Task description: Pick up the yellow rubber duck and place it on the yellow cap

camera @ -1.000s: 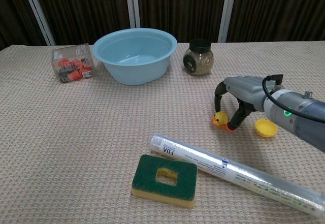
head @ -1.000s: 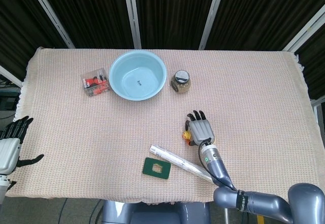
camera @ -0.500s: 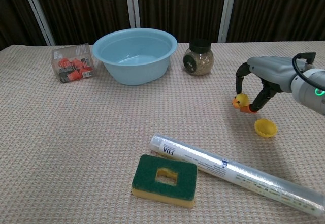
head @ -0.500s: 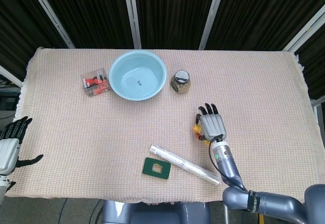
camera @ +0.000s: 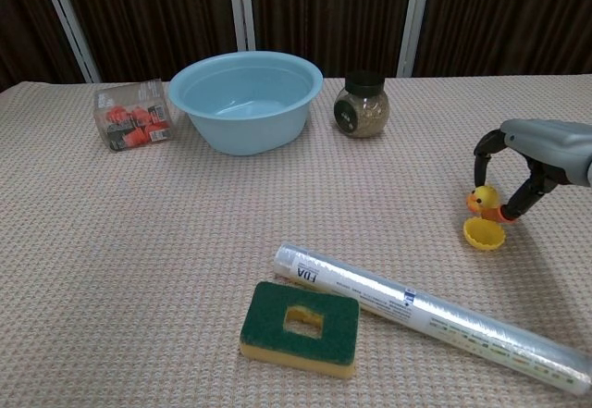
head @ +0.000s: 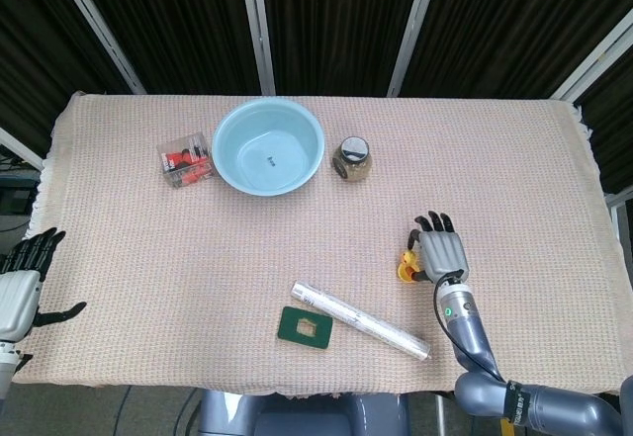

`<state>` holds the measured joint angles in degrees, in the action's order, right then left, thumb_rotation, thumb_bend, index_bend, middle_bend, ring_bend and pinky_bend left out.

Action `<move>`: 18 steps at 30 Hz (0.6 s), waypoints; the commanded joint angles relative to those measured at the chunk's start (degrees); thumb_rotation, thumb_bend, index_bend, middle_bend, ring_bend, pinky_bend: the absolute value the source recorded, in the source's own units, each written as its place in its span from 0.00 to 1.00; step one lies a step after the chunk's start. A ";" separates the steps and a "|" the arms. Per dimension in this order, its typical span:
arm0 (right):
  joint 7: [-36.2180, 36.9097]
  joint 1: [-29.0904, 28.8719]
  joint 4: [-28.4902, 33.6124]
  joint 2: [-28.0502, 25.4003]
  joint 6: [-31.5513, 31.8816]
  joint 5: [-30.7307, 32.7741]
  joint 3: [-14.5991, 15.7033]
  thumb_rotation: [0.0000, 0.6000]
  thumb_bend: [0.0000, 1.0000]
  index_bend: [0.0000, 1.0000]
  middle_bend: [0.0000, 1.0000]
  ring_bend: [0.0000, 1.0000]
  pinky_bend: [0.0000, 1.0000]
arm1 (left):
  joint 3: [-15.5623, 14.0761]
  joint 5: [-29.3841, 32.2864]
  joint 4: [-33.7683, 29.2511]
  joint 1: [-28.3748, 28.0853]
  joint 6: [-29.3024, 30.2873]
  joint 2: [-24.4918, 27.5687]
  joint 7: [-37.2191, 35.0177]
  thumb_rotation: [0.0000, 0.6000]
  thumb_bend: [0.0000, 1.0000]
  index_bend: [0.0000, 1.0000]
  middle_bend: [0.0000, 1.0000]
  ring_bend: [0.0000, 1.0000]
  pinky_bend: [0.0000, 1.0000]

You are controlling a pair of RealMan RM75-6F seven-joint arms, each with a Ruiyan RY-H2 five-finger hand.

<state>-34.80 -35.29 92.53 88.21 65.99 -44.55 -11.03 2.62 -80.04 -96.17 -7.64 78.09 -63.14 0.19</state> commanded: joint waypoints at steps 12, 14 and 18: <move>1.29 0.86 -2.31 1.39 -0.39 -0.24 1.43 1.00 0.27 0.52 0.15 0.00 0.01 | 0.16 0.34 0.16 0.07 0.18 -0.11 -0.06 1.00 0.08 0.00 0.00 0.00 0.00; 1.42 0.98 -2.25 1.43 -0.28 -0.39 1.52 1.00 0.27 0.52 0.15 0.00 0.01 | 0.19 0.42 0.23 0.02 0.08 -0.14 -0.04 1.00 0.08 0.00 0.00 0.00 0.00; 1.66 1.12 -2.00 1.54 -0.33 -0.35 1.58 1.00 0.27 0.52 0.15 0.00 0.01 | 0.31 0.60 0.28 -0.03 0.07 -0.22 -0.01 1.00 0.08 0.00 0.00 0.00 0.00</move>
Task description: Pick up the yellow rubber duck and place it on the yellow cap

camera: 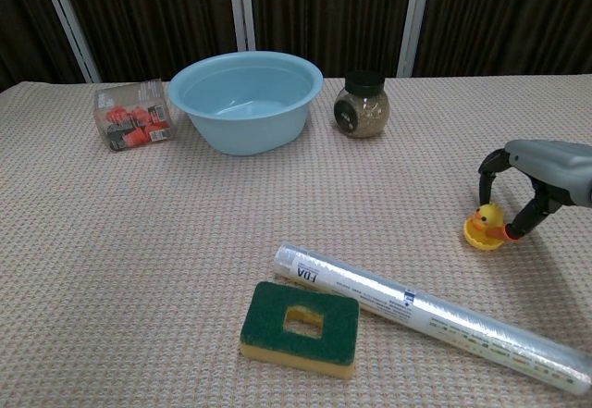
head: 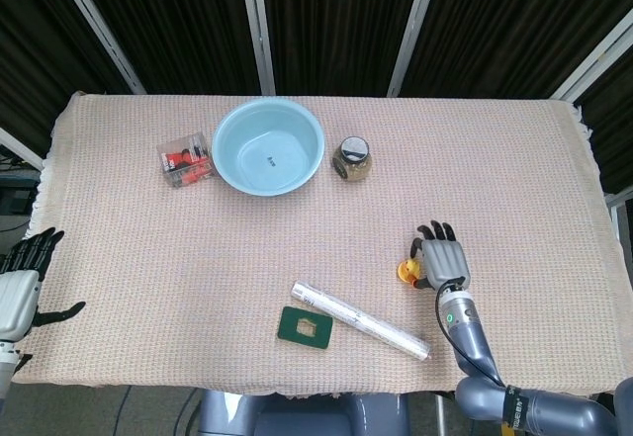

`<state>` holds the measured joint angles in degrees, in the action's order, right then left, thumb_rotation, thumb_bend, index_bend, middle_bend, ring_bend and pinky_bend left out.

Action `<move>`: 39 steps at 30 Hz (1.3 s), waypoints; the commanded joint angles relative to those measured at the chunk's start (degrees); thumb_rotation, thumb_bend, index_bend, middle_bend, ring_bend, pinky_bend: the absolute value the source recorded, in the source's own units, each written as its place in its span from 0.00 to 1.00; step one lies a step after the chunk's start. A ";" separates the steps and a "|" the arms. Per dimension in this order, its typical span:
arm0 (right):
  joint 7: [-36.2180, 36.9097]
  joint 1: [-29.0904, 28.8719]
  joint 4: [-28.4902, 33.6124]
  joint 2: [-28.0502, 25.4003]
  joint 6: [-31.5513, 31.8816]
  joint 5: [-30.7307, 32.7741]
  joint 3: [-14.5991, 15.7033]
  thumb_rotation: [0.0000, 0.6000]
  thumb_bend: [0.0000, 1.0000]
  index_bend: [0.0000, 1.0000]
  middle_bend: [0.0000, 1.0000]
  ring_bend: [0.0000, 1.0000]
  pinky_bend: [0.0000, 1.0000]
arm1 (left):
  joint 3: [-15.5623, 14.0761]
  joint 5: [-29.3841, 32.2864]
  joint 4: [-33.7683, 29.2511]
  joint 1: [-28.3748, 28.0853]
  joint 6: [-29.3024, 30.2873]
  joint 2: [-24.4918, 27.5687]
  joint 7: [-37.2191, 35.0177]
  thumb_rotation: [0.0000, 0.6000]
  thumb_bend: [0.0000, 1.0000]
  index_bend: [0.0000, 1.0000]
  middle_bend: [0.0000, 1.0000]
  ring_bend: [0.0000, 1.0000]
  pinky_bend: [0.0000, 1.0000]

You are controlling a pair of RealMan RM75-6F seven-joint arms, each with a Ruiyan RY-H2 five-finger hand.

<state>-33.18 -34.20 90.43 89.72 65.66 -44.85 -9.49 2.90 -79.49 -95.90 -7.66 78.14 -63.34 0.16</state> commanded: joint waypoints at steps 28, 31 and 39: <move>0.29 3.26 10.40 -9.08 5.30 -6.72 2.42 1.00 0.07 0.15 0.00 0.00 0.00 | -0.04 -0.33 0.12 0.33 0.81 0.10 -0.02 1.00 0.09 0.00 0.00 0.00 0.00; 2.03 5.67 13.75 -13.05 7.14 -10.49 4.61 1.00 0.05 0.10 0.00 0.00 0.00 | -0.27 -0.79 -0.08 0.52 1.16 0.11 0.12 1.00 0.09 0.00 0.00 0.00 0.00; 5.92 14.29 17.53 -22.73 15.88 -26.10 13.69 1.00 0.04 0.02 0.00 0.00 0.00 | -0.93 -2.99 -0.19 1.17 2.93 0.29 0.33 1.00 0.09 0.00 0.00 0.00 0.00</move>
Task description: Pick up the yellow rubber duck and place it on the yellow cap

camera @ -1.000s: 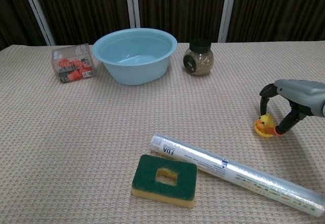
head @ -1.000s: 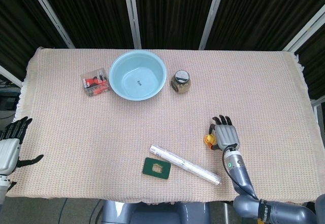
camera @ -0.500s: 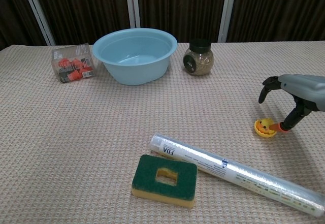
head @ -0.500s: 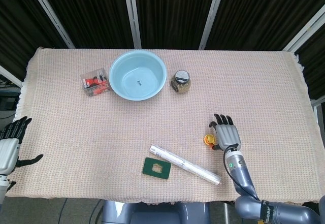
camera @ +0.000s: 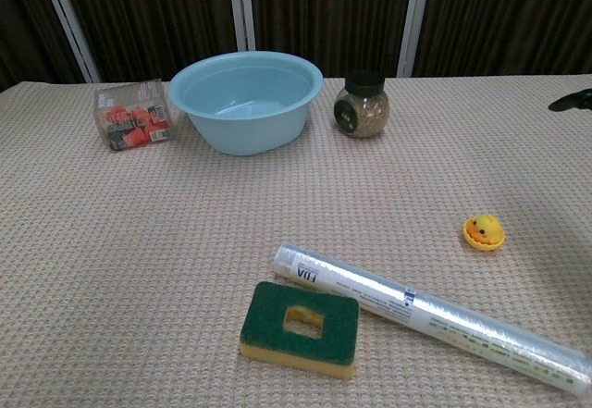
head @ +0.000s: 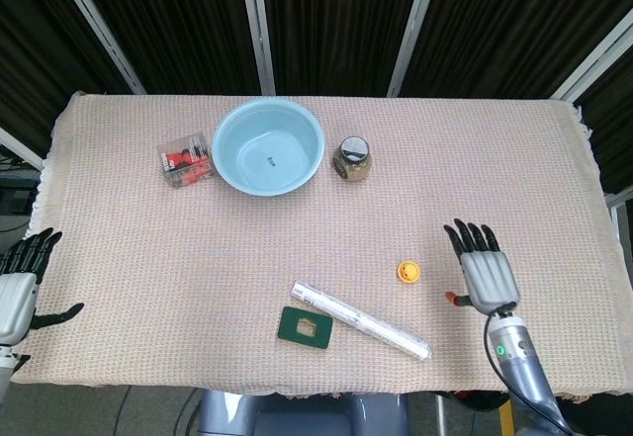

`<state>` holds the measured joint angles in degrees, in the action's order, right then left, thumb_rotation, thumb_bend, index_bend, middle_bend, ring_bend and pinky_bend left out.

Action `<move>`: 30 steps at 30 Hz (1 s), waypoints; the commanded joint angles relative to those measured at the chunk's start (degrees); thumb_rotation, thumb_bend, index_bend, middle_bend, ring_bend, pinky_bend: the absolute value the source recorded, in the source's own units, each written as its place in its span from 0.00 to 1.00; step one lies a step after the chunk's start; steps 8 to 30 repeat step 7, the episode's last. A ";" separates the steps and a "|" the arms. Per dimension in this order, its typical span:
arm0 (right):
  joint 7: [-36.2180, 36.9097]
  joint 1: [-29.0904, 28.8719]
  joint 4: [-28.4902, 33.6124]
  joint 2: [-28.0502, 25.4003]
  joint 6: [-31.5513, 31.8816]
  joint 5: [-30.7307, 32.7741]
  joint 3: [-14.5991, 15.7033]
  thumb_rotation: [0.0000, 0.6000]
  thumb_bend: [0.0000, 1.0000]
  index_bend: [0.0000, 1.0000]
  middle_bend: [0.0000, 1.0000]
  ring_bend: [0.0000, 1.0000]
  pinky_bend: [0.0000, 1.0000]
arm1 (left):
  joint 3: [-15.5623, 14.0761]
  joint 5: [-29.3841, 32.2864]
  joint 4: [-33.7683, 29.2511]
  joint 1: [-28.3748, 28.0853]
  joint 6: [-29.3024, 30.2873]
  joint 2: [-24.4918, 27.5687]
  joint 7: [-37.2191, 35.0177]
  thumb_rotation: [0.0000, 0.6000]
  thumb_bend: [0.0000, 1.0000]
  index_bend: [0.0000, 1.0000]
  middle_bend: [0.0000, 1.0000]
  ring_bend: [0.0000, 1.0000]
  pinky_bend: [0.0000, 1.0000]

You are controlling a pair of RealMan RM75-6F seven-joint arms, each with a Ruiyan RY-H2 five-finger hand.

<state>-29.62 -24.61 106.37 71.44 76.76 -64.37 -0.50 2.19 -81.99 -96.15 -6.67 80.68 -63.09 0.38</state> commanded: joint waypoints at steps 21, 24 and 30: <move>7.24 11.97 -4.15 -6.42 10.90 -13.90 9.89 1.00 0.03 0.00 0.00 0.00 0.00 | -1.09 -2.45 0.33 0.97 2.02 0.33 1.22 1.00 0.09 0.00 0.00 0.00 0.00; 7.24 11.97 -4.15 -6.42 10.90 -13.90 9.89 1.00 0.03 0.00 0.00 0.00 0.00 | -1.09 -2.45 0.33 0.97 2.02 0.33 1.22 1.00 0.09 0.00 0.00 0.00 0.00; 7.24 11.97 -4.15 -6.42 10.90 -13.90 9.89 1.00 0.03 0.00 0.00 0.00 0.00 | -1.09 -2.45 0.33 0.97 2.02 0.33 1.22 1.00 0.09 0.00 0.00 0.00 0.00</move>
